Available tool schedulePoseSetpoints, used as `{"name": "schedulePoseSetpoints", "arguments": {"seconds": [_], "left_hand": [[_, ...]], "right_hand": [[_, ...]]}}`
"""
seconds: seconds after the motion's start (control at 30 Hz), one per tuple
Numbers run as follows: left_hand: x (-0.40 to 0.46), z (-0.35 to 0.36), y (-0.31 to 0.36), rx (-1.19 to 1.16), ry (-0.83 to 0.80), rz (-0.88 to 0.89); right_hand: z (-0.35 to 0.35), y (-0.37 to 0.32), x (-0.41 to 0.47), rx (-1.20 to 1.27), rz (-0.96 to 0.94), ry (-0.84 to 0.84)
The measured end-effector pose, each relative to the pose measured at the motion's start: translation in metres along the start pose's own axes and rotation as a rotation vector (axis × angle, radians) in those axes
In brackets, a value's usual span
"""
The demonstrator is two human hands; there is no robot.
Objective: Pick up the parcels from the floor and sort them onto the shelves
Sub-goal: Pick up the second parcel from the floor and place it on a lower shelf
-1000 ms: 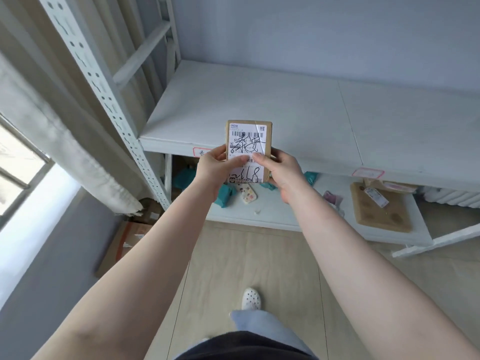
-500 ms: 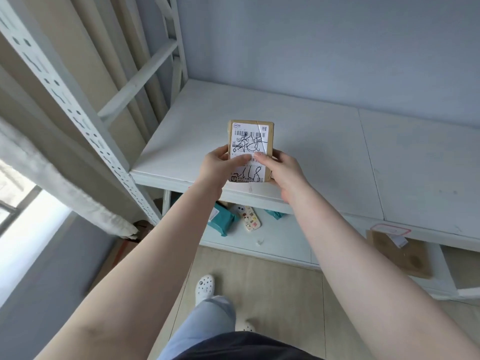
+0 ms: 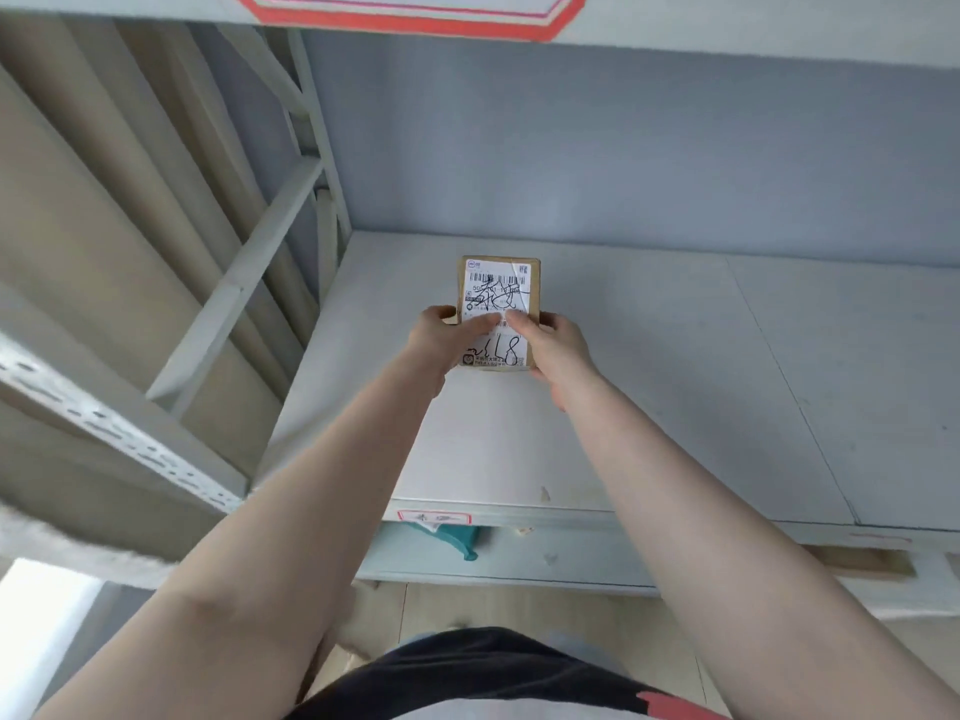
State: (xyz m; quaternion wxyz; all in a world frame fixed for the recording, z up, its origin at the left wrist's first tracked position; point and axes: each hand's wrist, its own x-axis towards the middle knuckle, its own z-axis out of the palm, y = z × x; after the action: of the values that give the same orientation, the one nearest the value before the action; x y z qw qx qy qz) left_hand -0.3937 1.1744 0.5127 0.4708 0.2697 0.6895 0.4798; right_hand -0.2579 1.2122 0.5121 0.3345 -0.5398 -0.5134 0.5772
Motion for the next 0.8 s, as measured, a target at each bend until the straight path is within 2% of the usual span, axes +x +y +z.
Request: {"name": "schedulePoseSetpoints", "arguments": {"seconds": [0.23, 0.37, 0.5, 0.6, 0.8], "left_hand": [[0.033, -0.002, 0.0, 0.091, -0.157, -0.005], [0.045, 0.0, -0.009, 0.122, -0.212, -0.019], [0.054, 0.004, -0.014, 0.152, -0.178, 0.023], [0.066, 0.005, -0.02, 0.172, -0.147, 0.052], [0.083, 0.007, -0.031, 0.204, -0.063, 0.117]], "right_hand": [[-0.004, 0.001, 0.032, -0.129, 0.001, -0.105], [-0.01, 0.009, 0.045, -0.104, -0.029, -0.177], [-0.014, 0.02, 0.058, -0.121, -0.048, -0.192], [-0.016, 0.03, 0.071, -0.221, -0.072, -0.218], [-0.014, 0.047, 0.095, -0.36, -0.166, -0.119]]}}
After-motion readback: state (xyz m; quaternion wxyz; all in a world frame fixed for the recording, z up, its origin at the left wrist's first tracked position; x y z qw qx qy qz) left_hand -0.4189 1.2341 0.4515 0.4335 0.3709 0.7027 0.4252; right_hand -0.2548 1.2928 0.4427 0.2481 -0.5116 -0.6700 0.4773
